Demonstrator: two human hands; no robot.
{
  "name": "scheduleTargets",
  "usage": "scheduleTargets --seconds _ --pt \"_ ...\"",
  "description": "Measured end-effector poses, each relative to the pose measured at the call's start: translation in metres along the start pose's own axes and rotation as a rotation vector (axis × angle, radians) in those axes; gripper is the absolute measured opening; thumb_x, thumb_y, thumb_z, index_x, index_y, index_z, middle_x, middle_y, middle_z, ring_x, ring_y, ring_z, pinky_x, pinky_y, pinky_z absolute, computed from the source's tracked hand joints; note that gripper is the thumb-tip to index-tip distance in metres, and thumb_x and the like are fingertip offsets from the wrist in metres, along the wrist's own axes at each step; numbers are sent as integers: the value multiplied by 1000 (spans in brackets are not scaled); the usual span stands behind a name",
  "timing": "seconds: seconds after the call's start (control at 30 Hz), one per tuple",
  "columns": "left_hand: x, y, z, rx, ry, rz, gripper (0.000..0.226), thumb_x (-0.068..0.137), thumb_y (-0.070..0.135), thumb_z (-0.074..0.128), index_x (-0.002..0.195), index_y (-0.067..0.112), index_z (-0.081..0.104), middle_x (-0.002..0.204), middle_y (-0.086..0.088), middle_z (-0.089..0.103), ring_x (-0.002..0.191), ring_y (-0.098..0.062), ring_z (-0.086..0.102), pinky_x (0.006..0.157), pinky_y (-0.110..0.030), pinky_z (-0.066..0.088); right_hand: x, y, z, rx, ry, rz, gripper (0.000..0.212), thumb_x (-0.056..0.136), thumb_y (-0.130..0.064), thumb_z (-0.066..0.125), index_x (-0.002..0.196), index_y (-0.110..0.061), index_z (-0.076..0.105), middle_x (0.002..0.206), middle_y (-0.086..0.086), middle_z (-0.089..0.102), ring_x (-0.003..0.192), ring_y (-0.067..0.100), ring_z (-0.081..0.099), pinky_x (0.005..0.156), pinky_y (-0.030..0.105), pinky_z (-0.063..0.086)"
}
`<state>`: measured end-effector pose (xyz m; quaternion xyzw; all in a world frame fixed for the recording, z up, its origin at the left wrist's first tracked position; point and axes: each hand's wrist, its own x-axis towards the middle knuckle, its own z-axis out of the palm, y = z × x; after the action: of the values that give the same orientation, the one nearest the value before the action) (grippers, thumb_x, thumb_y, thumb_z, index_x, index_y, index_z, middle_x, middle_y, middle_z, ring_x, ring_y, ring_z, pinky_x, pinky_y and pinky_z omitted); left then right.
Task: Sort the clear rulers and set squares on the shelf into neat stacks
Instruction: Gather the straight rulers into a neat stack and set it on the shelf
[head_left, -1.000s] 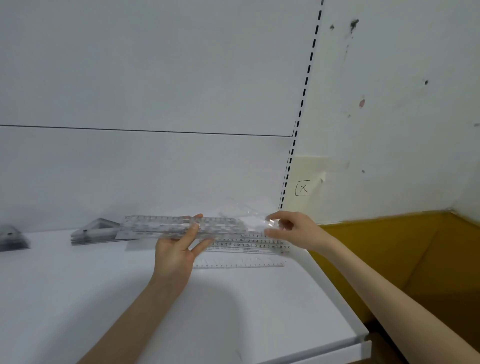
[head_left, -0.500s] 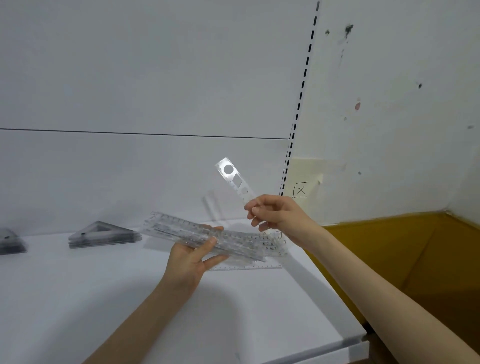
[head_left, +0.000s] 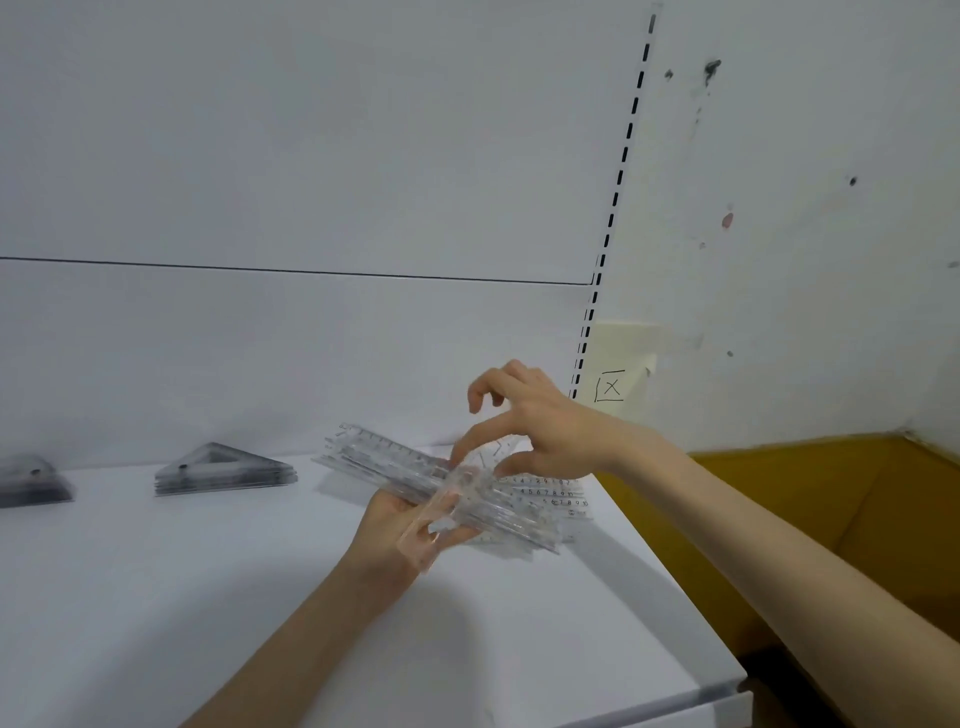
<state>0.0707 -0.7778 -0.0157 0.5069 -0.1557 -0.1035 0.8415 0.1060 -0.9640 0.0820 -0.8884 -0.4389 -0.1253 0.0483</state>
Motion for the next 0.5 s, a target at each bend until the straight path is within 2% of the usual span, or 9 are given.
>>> scheduleTargets --seconds 0.07,0.13,0.2,0.27,0.33,0.4,0.5 --pt "0 -1 0 -8 28 -7 45 68 23 81 102 -2 64 101 -17 71 100 -37 66 75 -44 58 12 -5 -3 -62 -26 -97 42 78 -16 73 112 -41 69 121 3 44 110 19 34 96 32 21" --pt "-1 -1 -1 -42 -5 -4 30 82 7 66 109 -4 60 108 -23 67 100 -36 66 75 -46 57 21 -12 1 -6 -62 -167 47 74 -3 72 108 -36 72 129 5 46 124 22 32 107 38 21" --pt "-4 1 -1 -67 -38 -18 32 82 5 69 111 -4 60 107 -24 66 98 -34 67 75 -46 56 25 -15 4 154 -87 -143 54 72 12 64 106 -29 74 140 4 42 138 20 26 113 36 22" --pt "-4 1 -3 -107 -63 -16 38 81 9 69 115 -4 59 107 -22 66 100 -31 67 75 -42 56 23 -15 11 332 -111 -78 66 69 23 45 108 -21 74 147 2 37 144 14 21 116 33 26" --pt "-4 2 -4 -107 -59 -11 35 86 10 62 118 -4 56 110 -21 66 103 -31 66 75 -41 55 22 -19 22 461 -109 -38 76 62 25 31 112 -15 72 149 1 40 144 10 26 117 33 28" --pt "-4 1 -5 -114 -50 5 28 88 9 57 114 -2 56 107 -21 66 101 -31 66 75 -40 55 19 -23 29 670 -75 67 78 61 27 28 118 -9 68 144 2 49 138 6 37 114 28 32" --pt "-2 2 -6 -126 -22 31 27 89 12 57 114 2 58 111 -21 65 105 -31 65 78 -40 55 16 -27 28 993 -11 228 61 80 23 34 128 -8 58 127 11 63 123 8 55 103 22 41"
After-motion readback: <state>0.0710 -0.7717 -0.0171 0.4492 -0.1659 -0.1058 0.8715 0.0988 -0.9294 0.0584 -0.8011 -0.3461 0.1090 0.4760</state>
